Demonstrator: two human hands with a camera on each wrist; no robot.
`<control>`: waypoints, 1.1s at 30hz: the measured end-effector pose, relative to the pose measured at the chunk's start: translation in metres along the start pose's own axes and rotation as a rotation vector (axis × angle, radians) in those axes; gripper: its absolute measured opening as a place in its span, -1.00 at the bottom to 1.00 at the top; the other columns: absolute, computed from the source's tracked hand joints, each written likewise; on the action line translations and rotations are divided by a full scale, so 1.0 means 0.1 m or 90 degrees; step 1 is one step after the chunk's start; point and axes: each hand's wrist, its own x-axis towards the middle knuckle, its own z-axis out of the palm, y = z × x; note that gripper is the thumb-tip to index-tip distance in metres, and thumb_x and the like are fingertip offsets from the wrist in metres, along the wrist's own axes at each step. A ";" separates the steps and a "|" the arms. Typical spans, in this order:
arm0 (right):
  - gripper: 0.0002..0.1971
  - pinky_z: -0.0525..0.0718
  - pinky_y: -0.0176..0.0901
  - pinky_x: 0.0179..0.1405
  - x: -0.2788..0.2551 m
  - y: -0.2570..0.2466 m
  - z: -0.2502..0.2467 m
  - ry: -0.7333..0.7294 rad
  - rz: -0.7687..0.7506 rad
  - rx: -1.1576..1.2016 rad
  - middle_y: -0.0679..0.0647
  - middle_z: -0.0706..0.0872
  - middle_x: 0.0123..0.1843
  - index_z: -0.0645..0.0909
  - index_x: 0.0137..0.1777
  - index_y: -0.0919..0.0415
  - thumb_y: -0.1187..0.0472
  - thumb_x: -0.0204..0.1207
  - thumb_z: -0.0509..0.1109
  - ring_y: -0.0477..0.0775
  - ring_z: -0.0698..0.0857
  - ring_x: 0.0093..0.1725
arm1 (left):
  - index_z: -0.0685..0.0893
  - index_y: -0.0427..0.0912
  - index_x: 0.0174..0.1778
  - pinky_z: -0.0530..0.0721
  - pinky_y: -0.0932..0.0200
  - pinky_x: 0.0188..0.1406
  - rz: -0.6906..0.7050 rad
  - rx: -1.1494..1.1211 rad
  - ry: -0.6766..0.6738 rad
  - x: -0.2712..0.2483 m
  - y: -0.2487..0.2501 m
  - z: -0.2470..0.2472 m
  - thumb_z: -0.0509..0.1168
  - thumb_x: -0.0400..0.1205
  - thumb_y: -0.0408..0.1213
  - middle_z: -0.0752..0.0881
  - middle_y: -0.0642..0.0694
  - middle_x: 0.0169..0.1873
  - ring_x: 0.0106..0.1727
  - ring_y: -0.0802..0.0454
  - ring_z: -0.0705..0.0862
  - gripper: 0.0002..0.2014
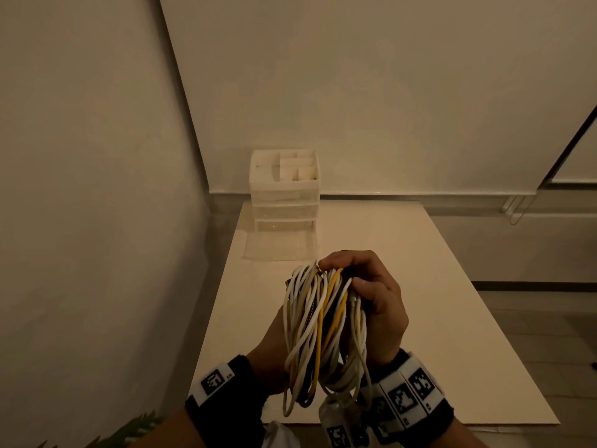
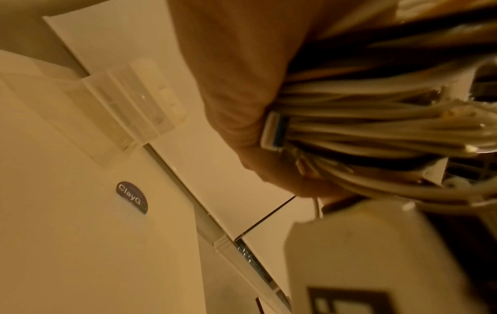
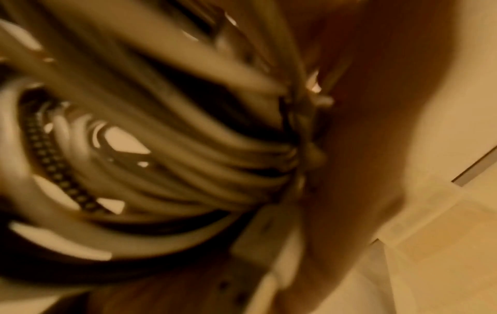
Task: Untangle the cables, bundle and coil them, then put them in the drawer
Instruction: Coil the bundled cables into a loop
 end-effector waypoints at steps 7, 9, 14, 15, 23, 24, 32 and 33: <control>-0.57 0.68 0.10 0.14 -0.03 -0.06 -0.20 0.075 0.358 -0.011 0.37 0.71 0.18 0.63 0.32 0.33 0.05 0.68 0.13 0.28 0.73 0.09 | 0.73 -0.15 0.18 0.70 0.11 0.13 0.075 0.408 0.114 0.13 -0.06 -0.14 0.47 0.53 -0.37 0.81 -0.10 0.02 0.10 0.02 0.77 -0.70; -0.51 0.61 0.21 0.29 -0.06 -0.05 -0.26 0.059 0.475 -0.020 0.33 0.74 0.23 0.72 0.24 0.22 -0.07 0.70 0.08 0.28 0.74 0.19 | 0.66 -0.17 0.23 0.74 0.15 0.06 0.055 0.511 0.151 0.19 -0.06 -0.31 0.42 0.51 -0.52 0.80 -0.06 0.04 0.08 0.09 0.76 -0.62; -0.30 0.46 0.41 0.45 -0.09 0.08 -0.45 0.080 0.592 -0.039 0.25 0.71 0.32 0.67 0.34 0.10 -0.36 0.62 -0.06 0.40 0.65 0.32 | 0.54 0.17 0.04 0.62 0.36 -0.15 -0.037 0.749 0.131 0.19 -0.04 -0.45 0.33 0.36 -0.35 0.70 0.16 -0.17 -0.13 0.15 0.69 -0.61; -0.27 0.48 0.41 0.43 -0.08 0.08 -0.47 0.080 0.596 -0.056 0.24 0.73 0.29 0.67 0.33 0.11 -0.41 0.58 -0.04 0.39 0.67 0.30 | 0.46 0.20 -0.02 0.50 0.47 -0.26 -0.047 0.794 0.142 0.19 -0.02 -0.44 0.32 0.39 -0.36 0.66 0.18 -0.23 -0.21 0.20 0.64 -0.62; -0.61 0.68 0.34 0.22 -0.12 0.11 -0.44 -0.017 0.631 -0.182 0.38 0.71 0.24 0.71 0.21 0.13 0.12 0.37 0.58 0.32 0.71 0.06 | 0.35 0.11 0.16 0.68 -0.09 -0.21 -0.170 0.939 0.127 0.21 -0.05 -0.44 0.26 0.44 -0.33 0.63 -0.08 -0.11 -0.12 -0.13 0.63 -0.57; -0.64 0.66 0.37 0.23 -0.12 0.13 -0.45 -0.024 0.637 -0.175 0.41 0.68 0.26 0.72 0.18 0.11 0.21 0.37 0.57 0.35 0.71 0.05 | 0.34 0.10 0.18 0.68 -0.10 -0.18 -0.181 0.949 0.114 0.21 -0.04 -0.45 0.26 0.45 -0.33 0.62 -0.09 -0.09 -0.09 -0.14 0.63 -0.57; -0.40 0.73 0.33 0.12 -0.04 0.24 -0.44 -0.091 0.578 -0.266 0.26 0.77 0.16 0.57 0.31 0.04 0.26 0.28 0.68 0.43 0.75 0.07 | 0.24 0.13 0.24 0.61 -0.19 -0.05 -0.188 1.099 0.020 0.21 0.07 -0.53 0.26 0.54 -0.28 0.53 -0.07 -0.03 -0.09 -0.18 0.60 -0.56; -0.35 0.75 0.30 0.10 -0.04 0.26 -0.44 -0.098 0.555 -0.293 0.24 0.78 0.12 0.55 0.32 0.08 0.33 0.22 0.70 0.39 0.77 0.03 | 0.24 0.14 0.25 0.64 -0.20 -0.07 -0.191 1.088 0.013 0.22 0.09 -0.55 0.27 0.54 -0.29 0.52 -0.07 -0.02 -0.09 -0.19 0.60 -0.54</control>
